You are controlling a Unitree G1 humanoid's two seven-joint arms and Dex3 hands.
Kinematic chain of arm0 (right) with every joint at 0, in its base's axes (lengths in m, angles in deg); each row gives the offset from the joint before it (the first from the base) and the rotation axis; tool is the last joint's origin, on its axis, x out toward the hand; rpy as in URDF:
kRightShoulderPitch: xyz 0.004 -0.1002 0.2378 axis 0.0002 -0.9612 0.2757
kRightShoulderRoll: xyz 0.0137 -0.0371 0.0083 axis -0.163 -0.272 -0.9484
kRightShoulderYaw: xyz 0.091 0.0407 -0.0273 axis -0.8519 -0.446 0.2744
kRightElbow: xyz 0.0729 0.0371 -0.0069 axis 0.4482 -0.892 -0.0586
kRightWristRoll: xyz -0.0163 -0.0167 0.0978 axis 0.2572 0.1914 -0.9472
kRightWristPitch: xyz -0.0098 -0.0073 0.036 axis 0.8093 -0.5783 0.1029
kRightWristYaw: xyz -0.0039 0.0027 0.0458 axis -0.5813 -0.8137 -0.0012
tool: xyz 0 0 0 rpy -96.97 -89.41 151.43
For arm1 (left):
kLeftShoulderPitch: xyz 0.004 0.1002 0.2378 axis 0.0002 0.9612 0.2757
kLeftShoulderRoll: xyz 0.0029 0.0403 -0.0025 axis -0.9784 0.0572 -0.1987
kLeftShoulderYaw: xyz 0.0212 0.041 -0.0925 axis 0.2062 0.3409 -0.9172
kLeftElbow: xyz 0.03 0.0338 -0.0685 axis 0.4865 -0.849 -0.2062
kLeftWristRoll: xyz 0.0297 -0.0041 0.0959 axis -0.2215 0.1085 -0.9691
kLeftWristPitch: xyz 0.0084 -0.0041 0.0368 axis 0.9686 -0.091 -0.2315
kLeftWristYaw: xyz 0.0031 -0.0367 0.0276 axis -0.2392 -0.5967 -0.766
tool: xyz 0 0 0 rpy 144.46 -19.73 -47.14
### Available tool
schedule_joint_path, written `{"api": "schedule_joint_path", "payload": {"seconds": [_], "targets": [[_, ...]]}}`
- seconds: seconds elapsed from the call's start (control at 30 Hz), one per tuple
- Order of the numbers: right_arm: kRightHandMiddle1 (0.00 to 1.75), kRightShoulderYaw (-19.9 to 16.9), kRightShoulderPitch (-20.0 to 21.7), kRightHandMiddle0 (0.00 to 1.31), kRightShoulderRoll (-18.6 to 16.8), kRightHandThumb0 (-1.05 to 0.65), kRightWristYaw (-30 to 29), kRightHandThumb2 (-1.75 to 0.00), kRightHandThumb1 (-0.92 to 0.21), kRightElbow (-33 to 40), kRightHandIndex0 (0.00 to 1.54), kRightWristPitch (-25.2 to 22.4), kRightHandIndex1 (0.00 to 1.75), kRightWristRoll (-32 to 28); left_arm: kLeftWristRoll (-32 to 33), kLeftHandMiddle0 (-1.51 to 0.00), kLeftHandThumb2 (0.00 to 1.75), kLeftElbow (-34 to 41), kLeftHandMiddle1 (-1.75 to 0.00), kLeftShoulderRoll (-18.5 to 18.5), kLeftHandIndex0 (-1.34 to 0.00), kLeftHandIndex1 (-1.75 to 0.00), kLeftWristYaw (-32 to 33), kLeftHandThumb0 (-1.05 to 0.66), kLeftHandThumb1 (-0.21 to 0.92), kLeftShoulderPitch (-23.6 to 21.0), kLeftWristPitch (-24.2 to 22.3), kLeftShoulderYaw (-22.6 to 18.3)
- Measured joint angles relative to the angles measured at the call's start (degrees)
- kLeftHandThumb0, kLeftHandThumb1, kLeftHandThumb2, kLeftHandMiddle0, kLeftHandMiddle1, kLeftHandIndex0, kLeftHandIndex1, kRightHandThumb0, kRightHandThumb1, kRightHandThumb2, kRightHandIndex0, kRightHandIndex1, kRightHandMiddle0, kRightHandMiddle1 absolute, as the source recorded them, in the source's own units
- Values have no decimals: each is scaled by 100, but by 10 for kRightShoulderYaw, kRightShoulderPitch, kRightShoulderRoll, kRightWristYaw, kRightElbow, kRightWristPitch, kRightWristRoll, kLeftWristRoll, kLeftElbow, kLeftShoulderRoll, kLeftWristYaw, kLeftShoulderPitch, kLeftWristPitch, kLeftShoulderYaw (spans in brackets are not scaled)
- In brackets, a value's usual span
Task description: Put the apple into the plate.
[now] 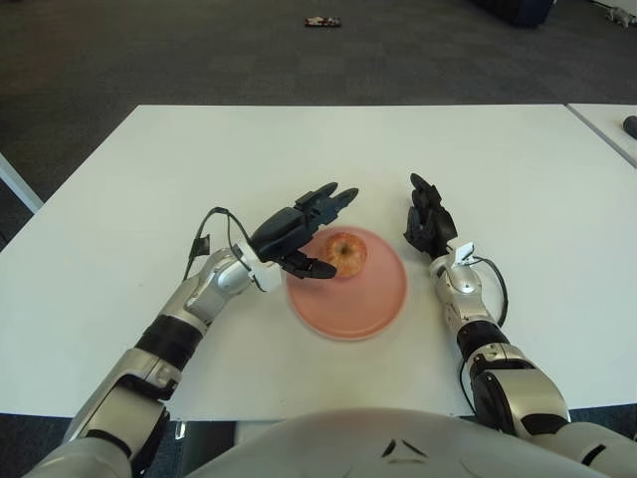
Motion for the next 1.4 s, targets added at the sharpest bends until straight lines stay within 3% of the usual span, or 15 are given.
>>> {"api": "schedule_joint_path", "payload": {"seconds": [0.13, 0.3, 0.4, 0.5, 0.7, 0.87, 1.13, 1.4], "targets": [[44, 0, 0, 0, 0, -48, 0, -126, -59, 3, 9, -3, 0, 0, 99, 0, 75, 25, 0, -12, 0, 0, -48, -105, 92, 0, -21, -34], [45, -2, -2, 0, -1, -50, 4, -117, -66, 6, 9, -5, 0, -2, 214, 0, 83, -8, 0, -23, 0, 0, -104, -104, 92, -15, -25, -98], [43, -2, -2, 0, -1, -52, 6, -111, -72, 8, 8, -6, 0, -2, 286, 0, 90, -35, 0, -27, 0, 0, -129, -105, 92, -22, -25, -150], [41, -3, -7, 0, -2, -53, 8, -107, -75, 12, 7, -12, 0, -3, 334, 0, 95, -34, 0, -16, 0, 0, -113, -105, 92, -21, -30, -210], [36, -6, -13, 0, -4, -56, 12, -95, -85, 21, 5, -21, 0, -4, 283, 0, 105, -34, 0, 48, 0, 0, 36, -105, 92, -19, -26, -294], [34, -6, -17, 0, -5, -57, 14, -89, -89, 24, 4, -24, 0, -4, 191, 0, 107, -56, 0, 96, -1, -1, 138, -105, 92, -7, -28, -304], [35, -3, -17, 0, -9, -57, 12, -102, -79, 24, 6, -10, 0, -2, 183, 0, 116, -131, 0, 149, -5, -5, 158, -105, 92, -3, -45, -303], [35, -2, -19, 0, -8, -57, 10, -108, -74, 24, 6, -10, 0, 0, 171, 0, 119, -116, 0, 183, -3, -6, 179, -105, 92, 2, -87, -292]]}}
